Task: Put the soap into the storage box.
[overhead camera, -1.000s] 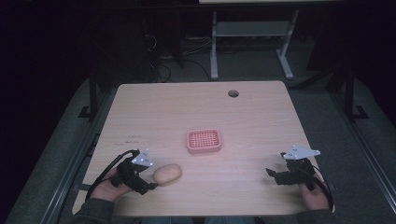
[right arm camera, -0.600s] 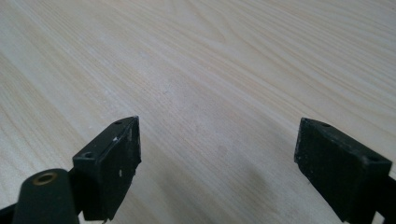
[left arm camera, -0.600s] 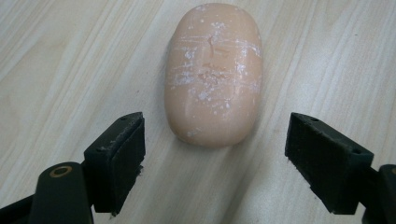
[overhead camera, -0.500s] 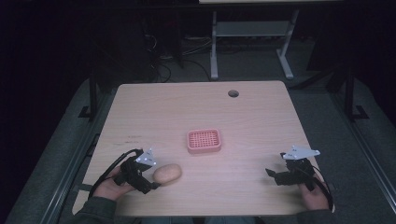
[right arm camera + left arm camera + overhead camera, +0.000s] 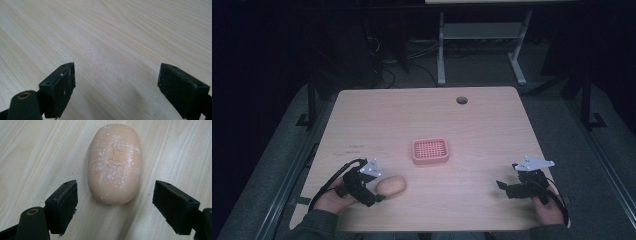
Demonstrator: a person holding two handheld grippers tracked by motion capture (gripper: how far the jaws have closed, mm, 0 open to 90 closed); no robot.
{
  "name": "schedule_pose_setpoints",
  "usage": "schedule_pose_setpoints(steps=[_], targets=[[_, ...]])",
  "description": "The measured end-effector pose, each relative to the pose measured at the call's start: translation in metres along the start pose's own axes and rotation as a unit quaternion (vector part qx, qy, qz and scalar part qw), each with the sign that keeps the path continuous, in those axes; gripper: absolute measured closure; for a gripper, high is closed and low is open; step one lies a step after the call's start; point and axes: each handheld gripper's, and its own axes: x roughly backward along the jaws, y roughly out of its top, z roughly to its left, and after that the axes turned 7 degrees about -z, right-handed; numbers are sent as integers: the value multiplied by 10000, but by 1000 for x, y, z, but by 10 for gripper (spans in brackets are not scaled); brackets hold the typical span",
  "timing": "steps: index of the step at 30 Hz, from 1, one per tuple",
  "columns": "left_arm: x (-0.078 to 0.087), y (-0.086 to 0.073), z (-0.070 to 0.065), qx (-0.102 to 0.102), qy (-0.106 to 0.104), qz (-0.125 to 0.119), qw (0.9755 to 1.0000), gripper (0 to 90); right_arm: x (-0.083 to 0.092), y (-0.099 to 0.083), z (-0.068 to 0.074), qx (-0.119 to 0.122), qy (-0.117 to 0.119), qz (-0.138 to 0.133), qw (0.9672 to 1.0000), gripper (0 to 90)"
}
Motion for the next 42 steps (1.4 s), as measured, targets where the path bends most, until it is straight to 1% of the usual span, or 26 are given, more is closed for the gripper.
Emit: schedule_pose_setpoints(steps=[3, 8, 18, 19, 22, 27, 28, 29, 30, 31, 33, 42], targets=[[-1, 1, 0, 25, -8, -10, 10000, 200, 0, 0, 0, -4, 5, 5, 10000, 141], [-5, 4, 0, -52, -24, 34, 10000, 201, 0, 0, 0, -1, 10, 5, 10000, 142], [-7, 6, 1, -52, -45, 41, 10000, 203, -1, 0, 0, 8, 19, 10, 10000, 141], [-7, 7, 2, -88, -48, 49, 9999, 203, -1, 0, 0, 20, 21, 11, 10000, 142], [-9, 8, 2, -66, -62, 25, 10000, 203, -1, 0, 0, 23, 20, 19, 10000, 141], [-14, 12, 3, -102, -119, 98, 9998, 204, -1, 0, 0, 22, 26, 22, 10000, 141], [-15, 13, 3, -109, -100, 78, 9999, 203, -1, 0, 0, 18, 26, 23, 10000, 141], [-16, 13, 3, -84, -123, 86, 9999, 205, -1, 0, 0, 18, 28, 18, 10000, 142], [-16, 14, 4, -171, -124, 115, 9997, 207, -1, 0, 0, 9, 28, 16, 10000, 141], [-17, 14, 3, -129, -149, 125, 9997, 207, -1, 0, 0, 11, 27, 14, 10000, 142], [-18, 15, 3, -106, -149, 100, 9998, 207, -1, 0, 0, 21, 30, 18, 10000, 142], [-22, 18, 4, -90, -179, 136, 9997, 212, -1, 0, 0, 30, 30, 28, 10000, 141]])
